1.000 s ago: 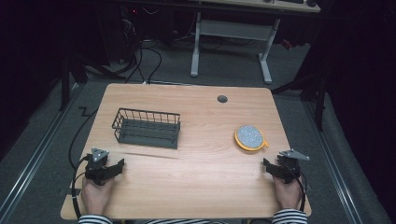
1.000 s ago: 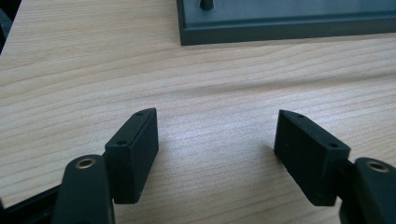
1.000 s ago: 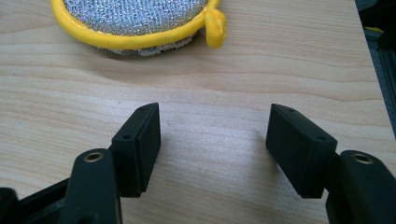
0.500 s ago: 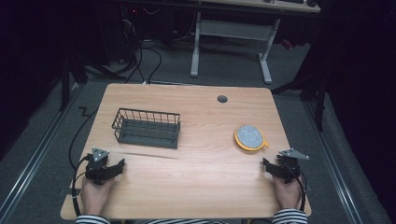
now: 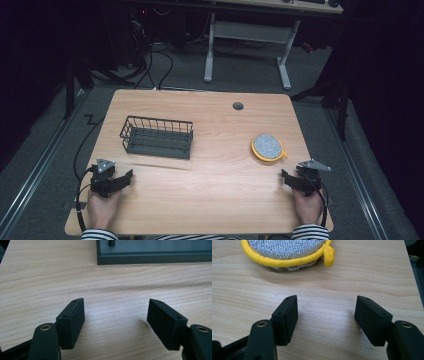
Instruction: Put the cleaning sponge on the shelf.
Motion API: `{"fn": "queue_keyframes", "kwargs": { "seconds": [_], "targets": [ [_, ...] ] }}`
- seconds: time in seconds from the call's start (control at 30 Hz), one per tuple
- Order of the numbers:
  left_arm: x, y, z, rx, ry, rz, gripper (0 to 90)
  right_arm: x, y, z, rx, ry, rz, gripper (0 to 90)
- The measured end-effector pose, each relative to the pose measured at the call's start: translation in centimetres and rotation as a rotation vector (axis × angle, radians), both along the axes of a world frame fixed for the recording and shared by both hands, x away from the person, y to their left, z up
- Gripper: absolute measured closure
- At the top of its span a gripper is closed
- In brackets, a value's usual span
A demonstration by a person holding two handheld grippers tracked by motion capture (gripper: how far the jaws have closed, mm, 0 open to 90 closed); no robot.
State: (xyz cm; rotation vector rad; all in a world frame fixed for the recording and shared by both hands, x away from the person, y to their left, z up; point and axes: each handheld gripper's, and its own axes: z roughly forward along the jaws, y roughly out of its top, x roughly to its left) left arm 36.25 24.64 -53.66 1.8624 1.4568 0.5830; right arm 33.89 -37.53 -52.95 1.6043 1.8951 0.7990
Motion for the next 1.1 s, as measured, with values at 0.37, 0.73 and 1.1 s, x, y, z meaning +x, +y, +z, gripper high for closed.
{"fn": "queue_keyframes", "kwargs": {
  "seconds": [0.37, 0.73, 1.1],
  "targets": [
    [0.0, 0.1, 0.3, -0.035, 0.012, -0.01, 32.6, 0.0, 0.0, 0.0, -0.001, 0.0, 0.001, 35.3],
    [-0.2, 1.0, 1.0, -0.1, 0.002, -0.014, 32.1, 0.0, 0.0, 0.0, -0.002, 0.002, 0.002, 35.1],
    [0.2, 2.3, 4.0, -0.128, -0.033, -0.019, 32.1, 0.0, 0.0, 0.0, 0.0, -0.001, 0.005, 34.7]
  ]
}}
